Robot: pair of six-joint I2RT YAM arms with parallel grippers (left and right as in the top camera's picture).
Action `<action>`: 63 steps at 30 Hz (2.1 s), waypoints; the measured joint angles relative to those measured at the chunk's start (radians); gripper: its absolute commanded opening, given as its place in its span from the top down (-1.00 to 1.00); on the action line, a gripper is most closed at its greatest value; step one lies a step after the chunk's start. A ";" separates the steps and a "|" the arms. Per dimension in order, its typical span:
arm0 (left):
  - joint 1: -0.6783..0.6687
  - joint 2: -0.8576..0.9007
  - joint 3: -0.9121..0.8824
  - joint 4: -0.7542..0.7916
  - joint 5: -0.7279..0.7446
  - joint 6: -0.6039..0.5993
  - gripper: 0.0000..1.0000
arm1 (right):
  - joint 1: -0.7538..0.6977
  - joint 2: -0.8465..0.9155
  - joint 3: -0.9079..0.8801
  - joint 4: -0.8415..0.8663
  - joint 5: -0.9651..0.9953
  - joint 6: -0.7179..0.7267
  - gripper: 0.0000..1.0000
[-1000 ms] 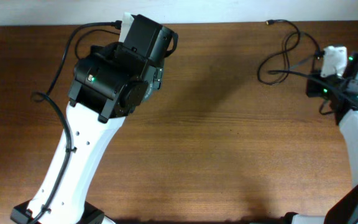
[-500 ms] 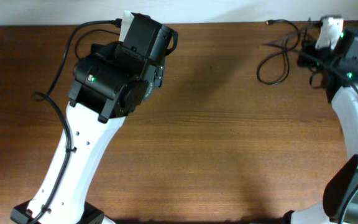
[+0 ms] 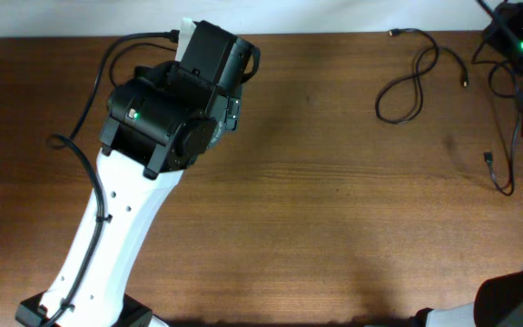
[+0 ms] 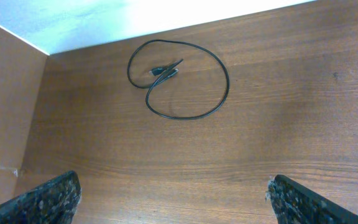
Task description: Untangle cables
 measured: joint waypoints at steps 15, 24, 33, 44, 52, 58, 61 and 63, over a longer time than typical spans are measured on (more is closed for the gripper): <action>0.000 0.000 0.000 -0.003 0.000 0.000 -0.98 | -0.007 -0.163 -0.001 -0.087 0.177 -0.007 0.92; 0.000 0.000 0.000 -0.008 0.003 0.000 -0.98 | -0.007 -0.252 0.002 -0.173 0.304 -0.044 0.74; 0.000 0.000 0.000 -0.008 0.003 0.000 -0.98 | -0.007 -0.250 0.002 -0.182 0.317 -0.064 -0.97; 0.000 0.000 0.000 -0.008 0.003 0.000 -0.98 | -0.007 -0.190 -0.031 -0.357 0.306 -0.278 -1.00; 0.000 0.000 0.000 -0.010 0.003 0.000 -0.98 | 0.011 -0.047 -0.309 -0.262 0.213 -0.395 -1.00; 0.000 0.000 0.000 -0.006 0.003 0.000 -0.98 | 0.056 -0.047 -0.390 -0.208 0.202 -0.500 -1.00; 0.000 0.000 0.000 0.004 0.003 0.000 -0.98 | 0.057 -0.045 -0.411 -0.204 0.220 -0.523 -1.00; 0.000 0.000 0.000 0.009 0.003 0.000 -0.98 | 0.057 -0.034 -0.417 -0.203 0.239 -0.535 -1.00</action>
